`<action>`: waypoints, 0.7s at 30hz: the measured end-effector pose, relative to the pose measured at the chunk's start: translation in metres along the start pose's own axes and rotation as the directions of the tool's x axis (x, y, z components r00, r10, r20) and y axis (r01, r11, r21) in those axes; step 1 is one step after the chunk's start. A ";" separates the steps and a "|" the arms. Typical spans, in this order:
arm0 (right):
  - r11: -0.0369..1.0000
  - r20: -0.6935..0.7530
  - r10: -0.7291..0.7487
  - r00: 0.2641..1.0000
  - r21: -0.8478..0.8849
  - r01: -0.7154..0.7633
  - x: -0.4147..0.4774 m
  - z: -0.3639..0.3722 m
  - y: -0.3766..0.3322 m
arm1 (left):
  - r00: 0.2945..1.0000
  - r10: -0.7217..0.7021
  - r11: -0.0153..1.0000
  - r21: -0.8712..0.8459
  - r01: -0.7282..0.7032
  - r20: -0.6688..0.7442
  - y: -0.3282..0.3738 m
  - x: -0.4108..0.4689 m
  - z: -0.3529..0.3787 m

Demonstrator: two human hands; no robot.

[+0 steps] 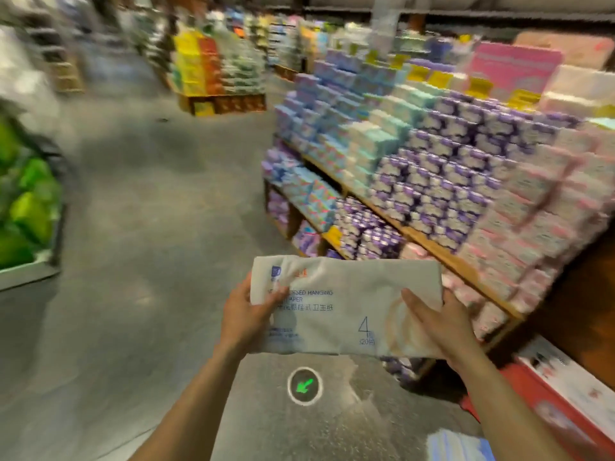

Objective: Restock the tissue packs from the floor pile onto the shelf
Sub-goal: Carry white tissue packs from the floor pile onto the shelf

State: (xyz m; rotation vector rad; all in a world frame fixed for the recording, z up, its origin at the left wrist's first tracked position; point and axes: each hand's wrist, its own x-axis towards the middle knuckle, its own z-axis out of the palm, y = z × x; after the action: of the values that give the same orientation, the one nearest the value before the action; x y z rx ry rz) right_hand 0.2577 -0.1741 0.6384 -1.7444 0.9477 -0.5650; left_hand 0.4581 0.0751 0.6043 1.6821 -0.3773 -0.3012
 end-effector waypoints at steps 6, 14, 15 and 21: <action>0.984 0.242 -0.126 0.962 -0.096 0.153 0.033 0.232 -0.070 | 0.962 -0.061 0.998 -0.008 0.061 -0.266 -0.031 0.042 -0.214; 0.961 0.500 -0.232 0.835 -0.017 0.277 0.022 0.505 -0.195 | 0.844 -0.030 0.989 0.107 0.103 -0.536 -0.037 0.088 -0.460; 0.956 0.528 -0.249 0.812 -0.001 0.294 0.023 0.534 -0.211 | 0.824 -0.020 0.988 0.113 0.102 -0.566 -0.037 0.094 -0.483; 0.910 0.680 -0.364 0.637 0.113 0.399 0.047 0.706 -0.287 | 0.676 0.002 0.988 0.107 0.113 -0.736 -0.047 0.146 -0.599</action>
State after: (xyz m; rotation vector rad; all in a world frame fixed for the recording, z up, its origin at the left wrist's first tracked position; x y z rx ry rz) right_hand 0.9062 0.2292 0.6457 -1.9900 0.0448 -0.1016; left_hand 0.8384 0.5605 0.6464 1.8063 0.2762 0.3899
